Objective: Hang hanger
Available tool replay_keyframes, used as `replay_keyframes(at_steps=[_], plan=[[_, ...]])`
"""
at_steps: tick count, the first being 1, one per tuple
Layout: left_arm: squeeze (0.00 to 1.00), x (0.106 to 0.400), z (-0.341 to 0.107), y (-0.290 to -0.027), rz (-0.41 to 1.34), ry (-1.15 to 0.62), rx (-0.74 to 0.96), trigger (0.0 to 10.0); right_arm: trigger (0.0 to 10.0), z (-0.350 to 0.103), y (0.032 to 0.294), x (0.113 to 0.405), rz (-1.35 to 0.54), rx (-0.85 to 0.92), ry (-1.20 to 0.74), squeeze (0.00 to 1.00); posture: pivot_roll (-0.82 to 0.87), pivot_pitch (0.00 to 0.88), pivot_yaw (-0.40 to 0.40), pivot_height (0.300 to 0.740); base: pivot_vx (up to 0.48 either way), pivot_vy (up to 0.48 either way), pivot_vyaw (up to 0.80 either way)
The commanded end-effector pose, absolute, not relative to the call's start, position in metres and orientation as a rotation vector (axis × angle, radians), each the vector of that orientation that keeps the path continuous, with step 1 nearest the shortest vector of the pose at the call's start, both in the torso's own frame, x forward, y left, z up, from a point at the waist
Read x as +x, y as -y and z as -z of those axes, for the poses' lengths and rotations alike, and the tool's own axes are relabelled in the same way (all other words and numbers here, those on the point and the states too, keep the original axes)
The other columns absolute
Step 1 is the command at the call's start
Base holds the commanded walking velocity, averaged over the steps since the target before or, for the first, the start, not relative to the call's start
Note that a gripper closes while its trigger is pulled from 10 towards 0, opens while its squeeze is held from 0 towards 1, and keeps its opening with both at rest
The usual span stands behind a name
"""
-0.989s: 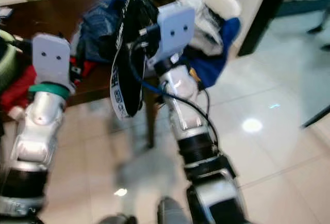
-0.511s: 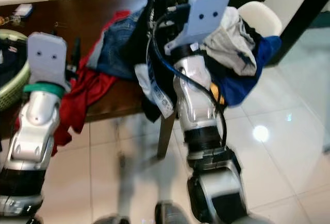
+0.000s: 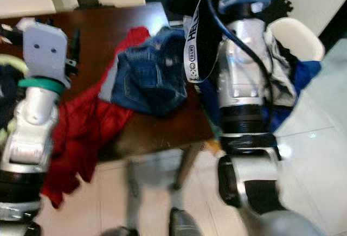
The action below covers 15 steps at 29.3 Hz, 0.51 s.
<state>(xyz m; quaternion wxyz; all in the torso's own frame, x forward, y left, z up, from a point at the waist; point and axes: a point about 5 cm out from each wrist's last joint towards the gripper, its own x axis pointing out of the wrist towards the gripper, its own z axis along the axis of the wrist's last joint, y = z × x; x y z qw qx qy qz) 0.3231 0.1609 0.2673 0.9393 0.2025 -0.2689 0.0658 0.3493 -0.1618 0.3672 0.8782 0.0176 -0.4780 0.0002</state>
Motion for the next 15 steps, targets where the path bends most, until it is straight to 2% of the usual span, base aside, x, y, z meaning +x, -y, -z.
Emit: replay_keyframes(at_steps=[1, 2, 3, 4, 5, 7, 11, 13, 15], plan=[[0.0, 0.32, -0.273, -0.168, -0.173, 0.578, 0.427, 10.0, 10.0, -0.375, 0.15, 0.348, -0.048, 0.04, 1.03, 0.0, 0.02, 0.041, 0.036, 0.74, 0.435, 0.0, 0.0], [0.0, 0.32, -0.273, -0.168, -0.173, 0.578, 0.427, 10.0, 10.0, -0.375, 0.15, 0.348, -0.048, 0.04, 1.03, 0.0, 0.02, 0.041, 0.036, 0.74, 0.435, 0.0, 0.0], [0.0, 0.318, -0.273, -0.167, -0.151, 0.585, 0.434, 10.0, 10.0, -0.361, 0.131, 0.354, -0.172, -0.002, 0.955, 0.0, 0.02, 0.037, 0.036, 0.74, 0.0, 0.0, 0.0], [0.0, 0.318, -0.273, -0.167, -0.151, 0.585, 0.434, 10.0, 10.0, -0.361, 0.131, 0.354, -0.172, -0.002, 0.955, 0.0, 0.02, 0.037, 0.036, 0.74, 0.0, 0.0, 0.0], [0.0, 0.317, -0.272, -0.166, -0.134, 0.582, 0.437, 10.0, 10.0, -0.351, 0.12, 0.356, -0.239, -0.034, 0.91, 0.0, 0.02, 0.037, 0.037, 0.74, 0.0, 0.0, 0.0], [0.0, 0.317, -0.272, -0.166, -0.134, 0.582, 0.437, 10.0, 10.0, -0.351, 0.12, 0.356, -0.239, -0.034, 0.91, 0.0, 0.02, 0.037, 0.037, 0.74, 0.0, 0.0, 0.0], [0.0, 0.307, -0.258, -0.159, -0.043, 0.558, 0.483, 10.0, 10.0, -0.288, 0.078, 0.357, -0.519, -0.282, 0.685, 0.0, 0.03, 0.039, 0.035, 0.74, 0.0, 0.0, 0.0], [0.0, 0.303, -0.255, -0.158, -0.024, 0.555, 0.499, 10.0, 10.0, -0.262, 0.069, 0.355, -0.619, -0.38, 0.589, 0.0, 0.04, 0.039, 0.034, 0.74, 0.0, 0.0, 0.0], [0.0, 0.302, -0.254, -0.158, -0.021, 0.554, 0.505, 10.0, 10.0, -0.255, 0.068, 0.353, -0.647, -0.41, 0.577, 0.0, 0.04, 0.039, 0.034, 0.74, 0.0, 0.0, 0.0]])
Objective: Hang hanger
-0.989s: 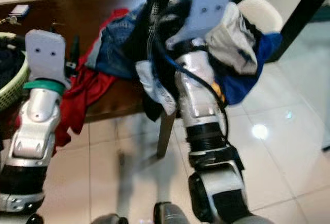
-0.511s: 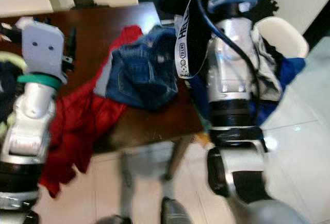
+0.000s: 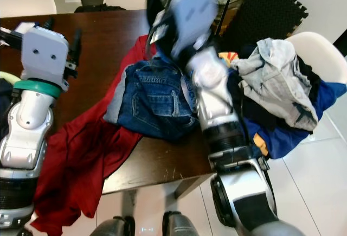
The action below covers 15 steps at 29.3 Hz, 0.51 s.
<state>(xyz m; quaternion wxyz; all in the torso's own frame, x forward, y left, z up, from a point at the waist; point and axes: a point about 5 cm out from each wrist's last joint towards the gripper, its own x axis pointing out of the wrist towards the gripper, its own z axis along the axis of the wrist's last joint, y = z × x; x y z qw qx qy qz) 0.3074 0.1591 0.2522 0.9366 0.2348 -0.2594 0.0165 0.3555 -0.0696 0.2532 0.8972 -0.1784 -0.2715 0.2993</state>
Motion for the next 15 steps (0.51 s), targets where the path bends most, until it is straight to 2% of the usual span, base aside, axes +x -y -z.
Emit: replay_keyframes(at_steps=[1, 4, 5, 6, 7, 8, 12, 14, 15], plan=[[0.0, 0.302, -0.254, -0.158, -0.021, 0.554, 0.505, 10.0, 10.0, -0.255, 0.068, 0.353, -0.647, -0.41, 0.577, 0.0, 0.04, 0.039, 0.034, 0.74, 0.0, 0.0, 0.0], [0.0, 0.302, -0.254, -0.158, -0.021, 0.553, 0.507, 10.0, 10.0, -0.253, 0.068, 0.352, -0.656, -0.418, 0.58, 0.0, 0.04, 0.038, 0.033, 0.74, 0.0, 0.0, 0.0], [0.0, 0.302, -0.254, -0.159, -0.022, 0.551, 0.51, 10.0, 10.0, -0.245, 0.062, 0.347, -0.753, -0.478, 0.555, 0.0, 0.04, 0.037, 0.033, 0.74, 0.0, 0.0, 0.0], [0.0, 0.302, -0.254, -0.159, -0.022, 0.551, 0.51, 10.0, 10.0, -0.245, 0.062, 0.347, -0.753, -0.478, 0.555, 0.0, 0.04, 0.037, 0.033, 0.74, 0.0, 0.0, 0.0], [0.0, 0.301, -0.255, -0.16, -0.025, 0.553, 0.512, 10.0, 10.0, -0.23, 0.056, 0.345, -0.832, -0.556, 0.502, 0.0, 0.04, 0.04, 0.03, 0.74, 0.0, 0.0, 0.0], [0.0, 0.301, -0.256, -0.161, -0.03, 0.555, 0.511, 10.0, 10.0, -0.217, 0.051, 0.345, -0.853, -0.599, 0.454, 1.0, 0.05, 0.043, 0.028, 0.74, 0.0, 0.0, 0.0], [0.0, 0.3, -0.257, -0.161, -0.034, 0.557, 0.511, 10.0, 10.0, -0.209, 0.049, 0.346, -0.857, -0.623, 0.425, 1.0, 0.05, 0.043, 0.028, 0.74, 0.0, 0.0, 0.0], [0.0, 0.298, -0.255, -0.161, -0.043, 0.55, 0.505, 10.0, 10.0, -0.206, 0.049, 0.346, -0.879, -0.512, 0.355, 1.0, 0.05, 0.049, 0.027, 0.74, 0.0, 0.0, 0.0], [0.0, 0.298, -0.255, -0.161, -0.043, 0.55, 0.505, 10.0, 10.0, -0.206, 0.049, 0.346, -0.879, -0.512, 0.355, 1.0, 0.05, 0.049, 0.027, 0.74, 0.0, 0.0, 0.0]])
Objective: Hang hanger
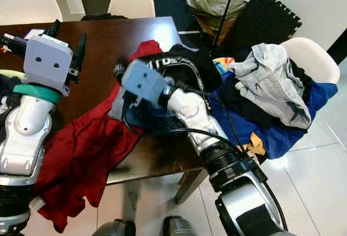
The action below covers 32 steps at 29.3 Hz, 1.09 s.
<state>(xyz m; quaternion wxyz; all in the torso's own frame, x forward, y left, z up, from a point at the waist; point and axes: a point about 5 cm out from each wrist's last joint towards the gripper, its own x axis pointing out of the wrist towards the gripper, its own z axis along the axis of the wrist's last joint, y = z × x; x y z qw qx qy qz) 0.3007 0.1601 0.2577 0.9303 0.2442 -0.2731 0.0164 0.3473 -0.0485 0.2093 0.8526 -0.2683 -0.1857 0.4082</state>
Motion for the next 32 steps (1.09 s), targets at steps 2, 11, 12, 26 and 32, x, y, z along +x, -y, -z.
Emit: replay_keyframes(at_steps=[2, 11, 12, 26, 32], plan=[[0.0, 0.298, -0.254, -0.16, -0.042, 0.547, 0.501, 10.0, 10.0, -0.203, 0.05, 0.34, -0.961, -0.472, 0.312, 1.0, 0.04, 0.052, 0.029, 0.74, 0.0, 0.0, 0.0], [0.0, 0.296, -0.253, -0.156, -0.032, 0.536, 0.475, 10.0, 10.0, -0.231, 0.084, 0.31, -1.174, -0.116, 0.352, 0.0, 0.04, 0.069, 0.023, 0.74, 0.0, 0.0, 0.0], [0.0, 0.294, -0.252, -0.158, -0.034, 0.519, 0.457, 10.0, 10.0, -0.243, 0.092, 0.305, -1.187, 0.012, 0.399, 0.0, 0.04, 0.071, 0.022, 0.74, 0.0, 0.0, 0.0], [0.0, 0.27, -0.252, -0.26, -0.516, 0.241, 0.294, 10.0, 10.0, -0.258, 0.113, 0.302, -1.108, 0.489, 0.445, 0.0, 0.09, 0.114, 0.012, 0.74, 0.0, 0.0, 0.0], [0.0, 0.264, -0.239, -0.286, -0.64, 0.129, 0.238, 10.0, 10.0, -0.225, 0.074, 0.303, -1.116, -0.094, 0.297, 0.0, 0.08, 0.117, 0.02, 0.74, 0.0, 0.0, 0.0]])
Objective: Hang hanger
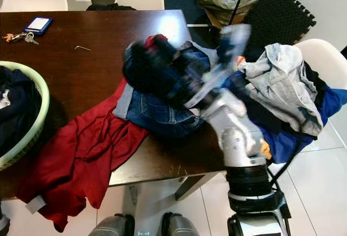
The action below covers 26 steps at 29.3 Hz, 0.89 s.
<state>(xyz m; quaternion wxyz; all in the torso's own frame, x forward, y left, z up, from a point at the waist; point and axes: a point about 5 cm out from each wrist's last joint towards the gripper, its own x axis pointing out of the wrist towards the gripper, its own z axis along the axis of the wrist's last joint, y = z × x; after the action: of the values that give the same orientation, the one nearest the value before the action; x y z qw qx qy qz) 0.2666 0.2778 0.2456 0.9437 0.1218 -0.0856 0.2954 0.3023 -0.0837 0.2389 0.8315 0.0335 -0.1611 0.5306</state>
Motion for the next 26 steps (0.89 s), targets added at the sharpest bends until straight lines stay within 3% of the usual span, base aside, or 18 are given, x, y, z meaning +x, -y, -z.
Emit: replay_keyframes(at_steps=[1, 2, 3, 4, 6, 7, 8, 10, 11, 13, 14, 15, 16, 18, 20, 21, 23, 26], plan=[[0.0, 0.265, -0.24, -0.286, -0.643, 0.127, 0.234, 10.0, 10.0, -0.215, 0.064, 0.308, -1.064, -0.424, 0.288, 0.5, 0.08, 0.116, 0.02, 0.74, 0.0, 0.0, 0.0], [0.0, 0.265, -0.24, -0.286, -0.643, 0.127, 0.234, 10.0, 10.0, -0.215, 0.064, 0.308, -1.064, -0.424, 0.288, 0.5, 0.08, 0.116, 0.02, 0.74, 0.0, 0.0, 0.0], [0.0, 0.266, -0.242, -0.285, -0.638, 0.134, 0.231, 10.0, 10.0, -0.208, 0.062, 0.313, -1.022, -0.682, 0.288, 1.0, 0.08, 0.116, 0.02, 0.74, 0.0, 0.0, 0.0], [0.0, 0.266, -0.242, -0.285, -0.638, 0.134, 0.231, 10.0, 10.0, -0.208, 0.062, 0.313, -1.022, -0.682, 0.288, 1.0, 0.08, 0.116, 0.02, 0.74, 0.0, 0.0, 0.0], [0.0, 0.267, -0.246, -0.281, -0.624, 0.145, 0.233, 10.0, 10.0, -0.202, 0.081, 0.317, -1.046, -1.016, 0.188, 1.0, 0.08, 0.116, 0.021, 0.74, 0.0, 0.0, 0.0], [0.0, 0.267, -0.246, -0.281, -0.624, 0.145, 0.233, 10.0, 10.0, -0.202, 0.081, 0.317, -1.046, -1.016, 0.188, 1.0, 0.08, 0.116, 0.021, 0.74, 0.0, 0.0, 0.0], [0.0, 0.267, -0.247, -0.28, -0.621, 0.14, 0.23, 10.0, 10.0, -0.202, 0.097, 0.314, -1.083, -1.089, 0.112, 1.0, 0.07, 0.115, 0.023, 0.74, 0.0, 0.0, 0.0], [0.0, 0.267, -0.247, -0.28, -0.621, 0.14, 0.23, 10.0, 10.0, -0.202, 0.097, 0.314, -1.083, -1.089, 0.112, 1.0, 0.07, 0.115, 0.023, 0.74, 0.0, 0.0, 0.0], [0.0, 0.267, -0.246, -0.279, -0.62, 0.135, 0.227, 10.0, 10.0, -0.208, 0.11, 0.311, -1.095, -1.104, 0.076, 0.0, 0.07, 0.116, 0.022, 0.74, 0.0, 0.0, 0.0], [0.0, 0.267, -0.246, -0.279, -0.62, 0.135, 0.227, 10.0, 10.0, -0.208, 0.11, 0.311, -1.095, -1.104, 0.076, 0.0, 0.07, 0.116, 0.022, 0.74, 0.0, 0.0, 0.0], [0.0, 0.269, -0.246, -0.276, -0.615, 0.127, 0.219, 10.0, 10.0, -0.229, 0.115, 0.31, -1.077, -0.972, 0.151, 0.0, 0.06, 0.116, 0.025, 0.74, 0.0, 0.0, 0.0], [0.0, 0.269, -0.246, -0.276, -0.615, 0.127, 0.219, 10.0, 10.0, -0.229, 0.115, 0.31, -1.077, -0.972, 0.151, 0.0, 0.06, 0.116, 0.025, 0.74, 0.0, 0.0, 0.0], [0.0, 0.271, -0.245, -0.272, -0.6, 0.125, 0.215, 10.0, 10.0, -0.265, 0.112, 0.307, -1.045, -0.67, 0.328, 0.0, 0.05, 0.113, 0.028, 0.74, 0.0, 0.0, 0.0], [0.0, 0.271, -0.245, -0.272, -0.6, 0.125, 0.215, 10.0, 10.0, -0.265, 0.112, 0.307, -1.045, -0.67, 0.328, 0.0, 0.05, 0.113, 0.028, 0.74, 0.0, 0.0, 0.0], [0.0, 0.277, -0.249, -0.261, -0.568, 0.145, 0.222, 10.0, 10.0, -0.305, 0.103, 0.293, -1.043, -0.062, 0.601, 0.0, 0.04, 0.106, 0.029, 0.74, 0.0, 0.0, 0.0], [0.0, 0.28, -0.251, -0.254, -0.546, 0.166, 0.234, 10.0, 10.0, -0.308, 0.095, 0.288, -1.051, 0.193, 0.649, 0.0, 0.04, 0.103, 0.03, 0.74, 0.0, 0.0, 0.0], [0.0, 0.28, -0.251, -0.254, -0.546, 0.166, 0.234, 10.0, 10.0, -0.308, 0.095, 0.288, -1.051, 0.193, 0.649, 0.0, 0.04, 0.103, 0.03, 0.74, 0.0, 0.0, 0.0], [0.0, 0.287, -0.255, -0.239, -0.486, 0.206, 0.262, 10.0, 10.0, -0.302, 0.085, 0.292, -0.948, 0.646, 0.648, 0.0, 0.03, 0.092, 0.034, 0.74, 0.0, 0.0, 0.0]])
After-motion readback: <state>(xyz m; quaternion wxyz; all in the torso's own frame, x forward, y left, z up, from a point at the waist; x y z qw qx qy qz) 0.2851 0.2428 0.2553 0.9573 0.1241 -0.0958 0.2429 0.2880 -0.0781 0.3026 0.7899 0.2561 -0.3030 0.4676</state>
